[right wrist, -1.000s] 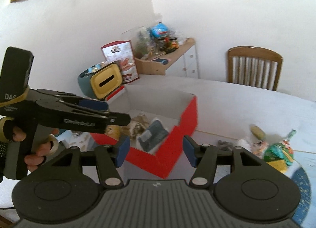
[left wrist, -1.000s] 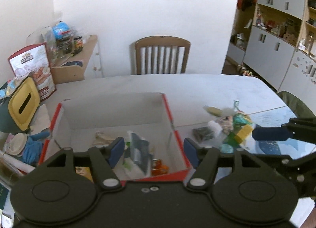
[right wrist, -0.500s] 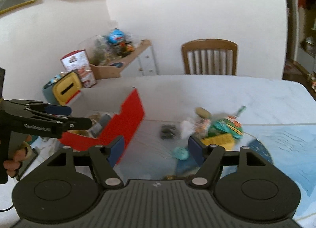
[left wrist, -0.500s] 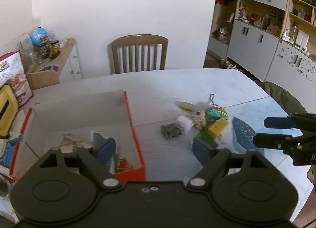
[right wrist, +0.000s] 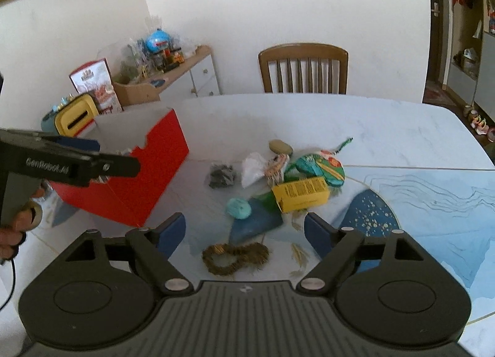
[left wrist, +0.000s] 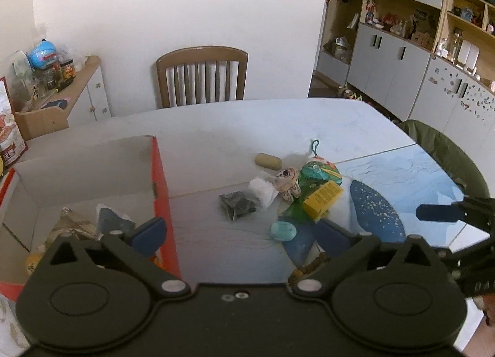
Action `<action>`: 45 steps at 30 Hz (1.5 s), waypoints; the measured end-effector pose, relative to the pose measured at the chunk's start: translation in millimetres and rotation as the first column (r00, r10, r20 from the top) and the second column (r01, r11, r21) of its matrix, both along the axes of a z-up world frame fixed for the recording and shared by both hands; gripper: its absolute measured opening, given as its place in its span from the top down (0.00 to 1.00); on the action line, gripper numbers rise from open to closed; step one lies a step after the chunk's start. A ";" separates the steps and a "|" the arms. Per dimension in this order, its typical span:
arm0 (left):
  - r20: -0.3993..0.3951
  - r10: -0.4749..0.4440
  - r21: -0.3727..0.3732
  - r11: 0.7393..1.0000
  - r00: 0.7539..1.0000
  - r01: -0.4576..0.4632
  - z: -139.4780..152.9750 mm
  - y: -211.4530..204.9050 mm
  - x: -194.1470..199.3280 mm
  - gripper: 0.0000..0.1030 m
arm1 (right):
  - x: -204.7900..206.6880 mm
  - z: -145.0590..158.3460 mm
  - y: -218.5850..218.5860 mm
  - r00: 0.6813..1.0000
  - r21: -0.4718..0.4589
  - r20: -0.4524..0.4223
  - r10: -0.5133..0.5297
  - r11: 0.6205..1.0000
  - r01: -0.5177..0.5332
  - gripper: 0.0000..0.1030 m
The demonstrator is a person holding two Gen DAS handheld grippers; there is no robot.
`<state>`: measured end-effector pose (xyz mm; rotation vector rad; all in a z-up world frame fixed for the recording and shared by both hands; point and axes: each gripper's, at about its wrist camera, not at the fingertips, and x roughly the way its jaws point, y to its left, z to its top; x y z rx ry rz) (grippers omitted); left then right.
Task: Organize objects
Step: 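Move both tools back toward the remaining items on the table, then grasp the teal soap bar with the left tool while the right tool grasps the brown rope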
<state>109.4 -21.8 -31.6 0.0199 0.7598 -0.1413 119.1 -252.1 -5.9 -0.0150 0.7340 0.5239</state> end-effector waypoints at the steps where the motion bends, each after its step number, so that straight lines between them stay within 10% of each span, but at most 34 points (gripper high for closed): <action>1: -0.003 0.001 0.003 1.000 1.000 -0.001 -3.8 -3.0 3.3 0.01 | 1.2 -3.2 0.4 1.000 -0.004 -0.005 0.005 1.000 -0.005 0.18; 25: -0.104 -0.014 0.015 1.000 0.994 0.016 -85.4 -53.0 70.1 0.01 | 45.6 -82.1 26.1 0.990 -0.114 -0.115 0.082 0.989 -0.095 0.19; 45: -0.126 -0.083 0.096 0.991 0.988 0.096 -123.6 -73.2 86.1 0.19 | 50.8 -107.3 46.2 0.985 -0.174 -0.134 0.113 0.975 -0.135 0.48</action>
